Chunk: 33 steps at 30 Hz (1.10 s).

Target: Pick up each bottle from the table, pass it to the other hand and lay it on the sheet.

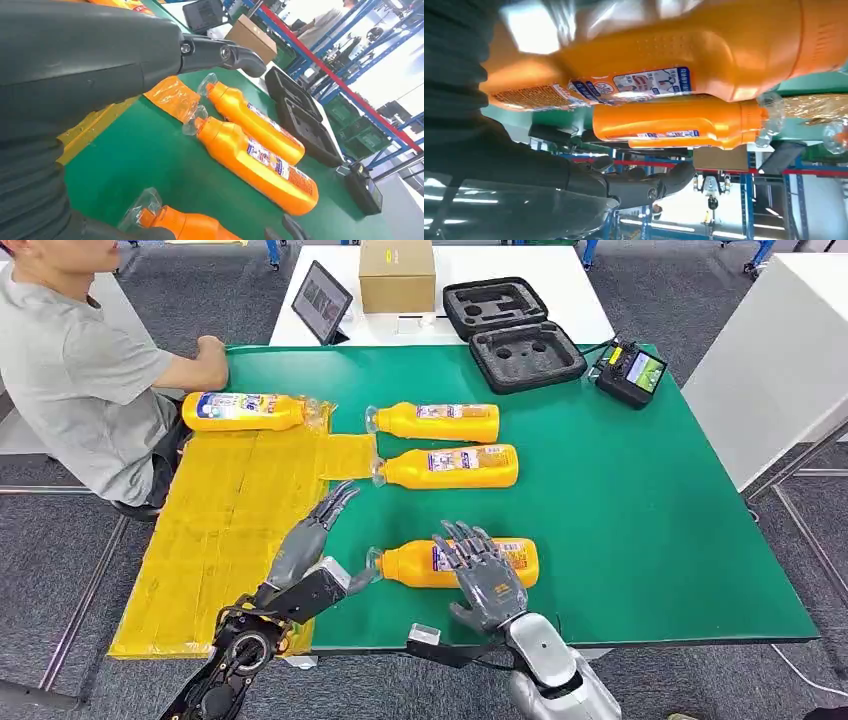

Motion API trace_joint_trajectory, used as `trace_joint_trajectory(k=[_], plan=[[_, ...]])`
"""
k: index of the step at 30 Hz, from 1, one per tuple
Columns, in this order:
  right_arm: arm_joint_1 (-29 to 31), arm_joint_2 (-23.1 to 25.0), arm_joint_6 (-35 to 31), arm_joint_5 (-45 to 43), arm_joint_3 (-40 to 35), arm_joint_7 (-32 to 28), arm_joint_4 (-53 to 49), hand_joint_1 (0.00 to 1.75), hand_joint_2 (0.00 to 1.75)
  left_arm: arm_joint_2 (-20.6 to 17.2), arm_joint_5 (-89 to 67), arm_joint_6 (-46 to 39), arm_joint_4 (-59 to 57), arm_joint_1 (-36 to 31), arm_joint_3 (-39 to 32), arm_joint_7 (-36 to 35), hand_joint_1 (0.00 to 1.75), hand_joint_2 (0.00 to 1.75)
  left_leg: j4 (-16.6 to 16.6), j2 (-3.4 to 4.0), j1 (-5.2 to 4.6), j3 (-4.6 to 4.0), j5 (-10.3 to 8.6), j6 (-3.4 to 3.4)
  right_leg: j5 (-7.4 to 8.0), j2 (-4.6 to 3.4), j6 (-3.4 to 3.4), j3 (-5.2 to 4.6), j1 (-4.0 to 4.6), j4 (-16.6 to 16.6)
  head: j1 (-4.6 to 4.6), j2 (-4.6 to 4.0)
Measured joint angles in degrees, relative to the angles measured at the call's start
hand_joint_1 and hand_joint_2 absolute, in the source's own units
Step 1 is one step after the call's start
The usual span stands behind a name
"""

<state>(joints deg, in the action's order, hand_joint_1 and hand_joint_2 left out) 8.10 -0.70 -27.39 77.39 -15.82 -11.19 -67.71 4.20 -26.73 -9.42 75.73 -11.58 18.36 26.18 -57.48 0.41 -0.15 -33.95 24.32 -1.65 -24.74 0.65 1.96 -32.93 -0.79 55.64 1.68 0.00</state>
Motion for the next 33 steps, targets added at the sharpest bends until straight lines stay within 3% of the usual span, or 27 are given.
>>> trace_joint_trajectory(k=[33], plan=[[1.7, 0.7, -0.3, 3.9, 4.4, 5.7, 6.5, 0.00, 1.75, 0.0, -1.2, 0.2, -0.2, 0.0, 0.0, -0.5, 0.00, 1.75, 0.0, 0.00, 0.00, 0.02, 0.00, 0.00, 0.00, 0.00, 0.00, 0.00, 0.00, 0.0, 0.00, 0.00]])
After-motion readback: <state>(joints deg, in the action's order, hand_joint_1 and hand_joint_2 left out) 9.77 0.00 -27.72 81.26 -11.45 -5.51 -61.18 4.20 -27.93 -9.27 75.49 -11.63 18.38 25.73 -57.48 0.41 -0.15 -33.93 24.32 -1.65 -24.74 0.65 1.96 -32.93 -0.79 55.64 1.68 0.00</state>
